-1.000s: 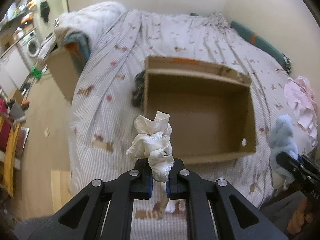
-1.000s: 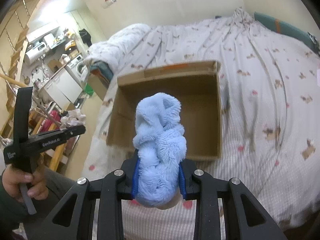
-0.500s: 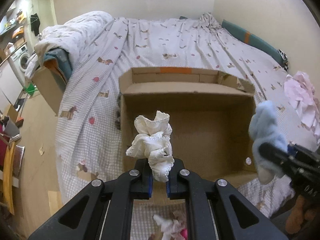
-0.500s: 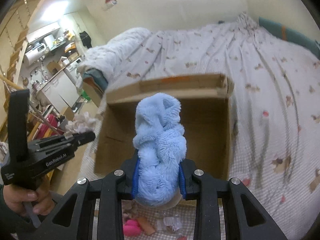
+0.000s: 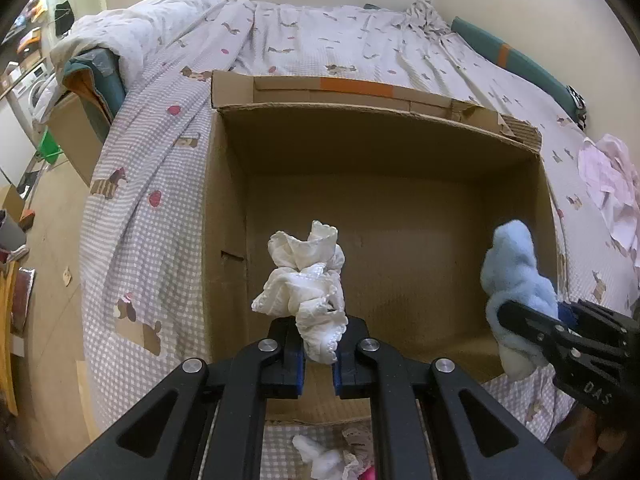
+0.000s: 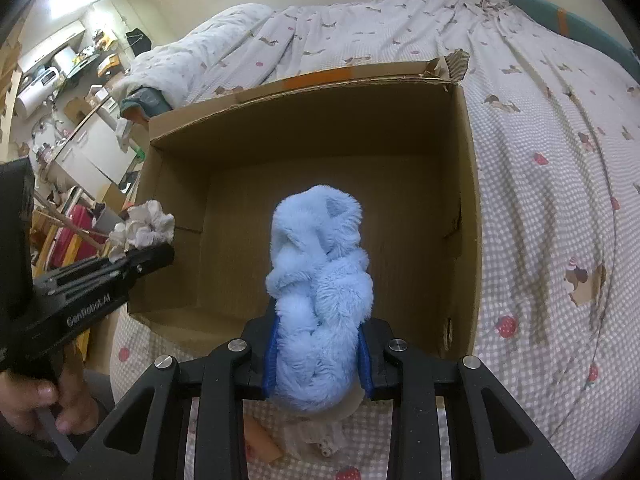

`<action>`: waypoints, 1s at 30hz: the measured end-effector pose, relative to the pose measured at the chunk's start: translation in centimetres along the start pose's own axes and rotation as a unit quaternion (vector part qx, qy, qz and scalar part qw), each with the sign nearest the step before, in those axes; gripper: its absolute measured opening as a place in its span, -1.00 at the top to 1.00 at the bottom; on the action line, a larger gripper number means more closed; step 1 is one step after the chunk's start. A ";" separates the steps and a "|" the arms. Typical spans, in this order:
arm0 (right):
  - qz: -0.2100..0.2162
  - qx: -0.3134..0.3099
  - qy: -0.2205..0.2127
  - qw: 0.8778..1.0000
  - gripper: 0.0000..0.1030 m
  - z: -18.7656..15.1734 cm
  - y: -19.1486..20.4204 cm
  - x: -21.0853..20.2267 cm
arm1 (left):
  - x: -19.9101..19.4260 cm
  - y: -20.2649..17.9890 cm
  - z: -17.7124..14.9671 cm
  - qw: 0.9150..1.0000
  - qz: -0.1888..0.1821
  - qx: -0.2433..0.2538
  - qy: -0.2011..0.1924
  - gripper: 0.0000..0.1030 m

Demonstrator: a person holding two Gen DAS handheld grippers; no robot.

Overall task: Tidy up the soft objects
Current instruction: 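Carry both scrunchies over the cardboard box with both tools, then open both tools to drop the scrunchies into the box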

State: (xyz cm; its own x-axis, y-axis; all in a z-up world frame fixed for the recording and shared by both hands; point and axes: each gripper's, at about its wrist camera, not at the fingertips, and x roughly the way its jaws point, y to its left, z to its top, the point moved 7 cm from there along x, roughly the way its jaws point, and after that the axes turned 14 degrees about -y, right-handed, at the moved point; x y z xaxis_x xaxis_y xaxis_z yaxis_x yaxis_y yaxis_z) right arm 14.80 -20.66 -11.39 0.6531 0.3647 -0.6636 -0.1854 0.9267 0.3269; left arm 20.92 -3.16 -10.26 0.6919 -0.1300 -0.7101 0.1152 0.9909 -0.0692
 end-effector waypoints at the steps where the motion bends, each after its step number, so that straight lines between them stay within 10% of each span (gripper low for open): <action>1: -0.002 0.001 0.003 1.000 0.36 -0.1 0.0 0.2 | 0.1 -0.1 -0.1 1.000 -0.001 0.002 0.001 0.82; 19: -0.006 0.015 0.022 1.000 0.33 -0.2 -0.2 1.8 | 0.8 0.0 -0.6 1.000 -0.005 -0.009 0.011 0.78; 27: -0.002 0.015 0.021 1.000 0.31 -0.2 0.0 1.9 | 0.4 -0.7 -0.5 1.000 -0.016 -0.001 0.008 0.41; 30: 0.005 0.021 0.018 1.000 0.01 -0.1 0.0 1.8 | 0.0 -0.7 -0.2 1.000 -0.009 0.006 -0.001 0.01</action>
State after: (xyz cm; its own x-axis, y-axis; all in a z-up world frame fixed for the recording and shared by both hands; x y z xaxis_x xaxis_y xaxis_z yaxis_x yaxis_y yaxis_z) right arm 15.91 -20.00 -12.60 0.6244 0.3784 -0.6834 -0.1607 0.9183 0.3617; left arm 20.70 -3.90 -10.40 0.6914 -0.1480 -0.7072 0.1356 0.9880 -0.0741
